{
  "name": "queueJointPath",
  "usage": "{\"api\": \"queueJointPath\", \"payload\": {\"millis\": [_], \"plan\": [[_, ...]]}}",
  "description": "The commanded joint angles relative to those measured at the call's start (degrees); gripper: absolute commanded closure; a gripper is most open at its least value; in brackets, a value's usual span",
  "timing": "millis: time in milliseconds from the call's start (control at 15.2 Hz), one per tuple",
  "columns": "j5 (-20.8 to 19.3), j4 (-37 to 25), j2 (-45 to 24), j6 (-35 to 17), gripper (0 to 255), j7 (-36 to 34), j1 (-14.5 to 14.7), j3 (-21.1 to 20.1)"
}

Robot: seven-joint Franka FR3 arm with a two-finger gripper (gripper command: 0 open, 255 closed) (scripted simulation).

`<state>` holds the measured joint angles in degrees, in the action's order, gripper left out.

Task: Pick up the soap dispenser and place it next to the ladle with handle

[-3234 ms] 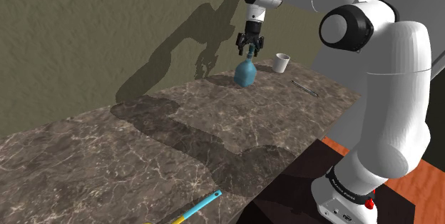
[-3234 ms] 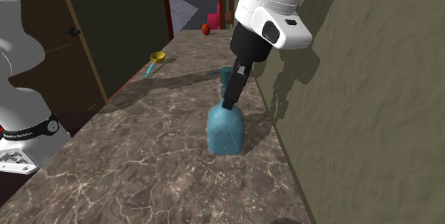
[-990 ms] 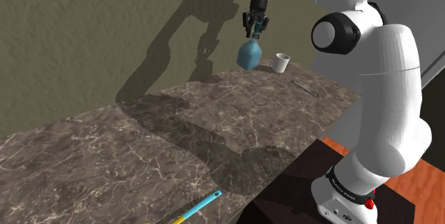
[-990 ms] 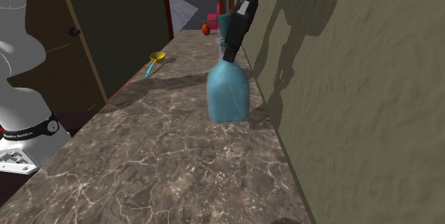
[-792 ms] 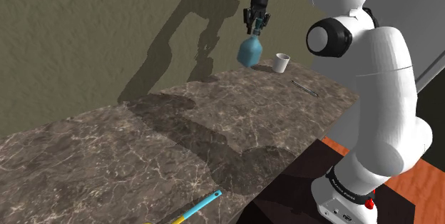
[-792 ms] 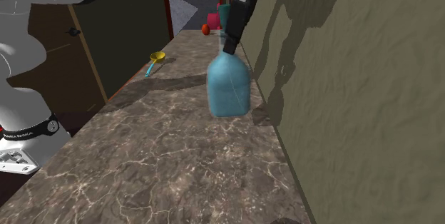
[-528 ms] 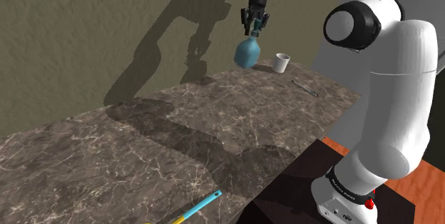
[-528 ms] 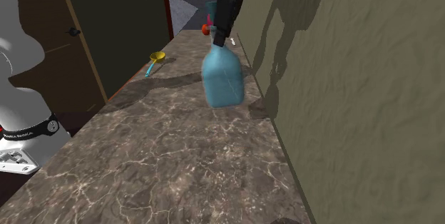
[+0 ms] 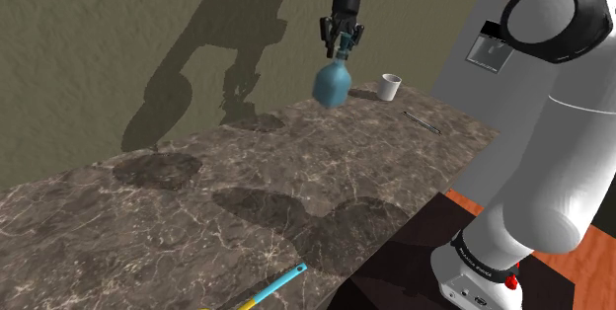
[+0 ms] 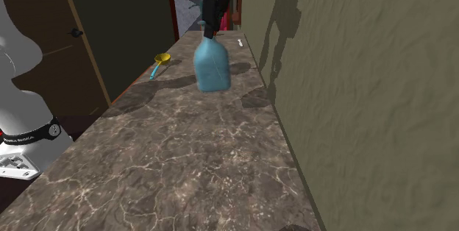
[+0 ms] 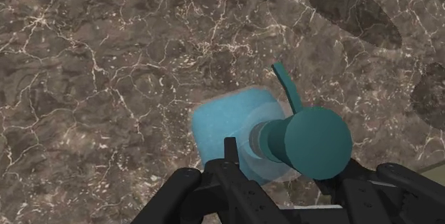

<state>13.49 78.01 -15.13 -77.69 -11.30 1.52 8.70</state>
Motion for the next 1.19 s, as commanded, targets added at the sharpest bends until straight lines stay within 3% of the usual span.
{"api": "queueJointPath", "payload": {"millis": [0, 528, 1122], "plan": [[0.0, 4.11, 2.89, -1.82, 255, -2.43, 1.85, -0.91], [0.96, 14.75, 10.65, -7.05, 255, -11.88, 7.91, -5.27], [2.93, 20.51, 14.78, -11.8, 255, -22.99, 14.14, -11.09]]}}
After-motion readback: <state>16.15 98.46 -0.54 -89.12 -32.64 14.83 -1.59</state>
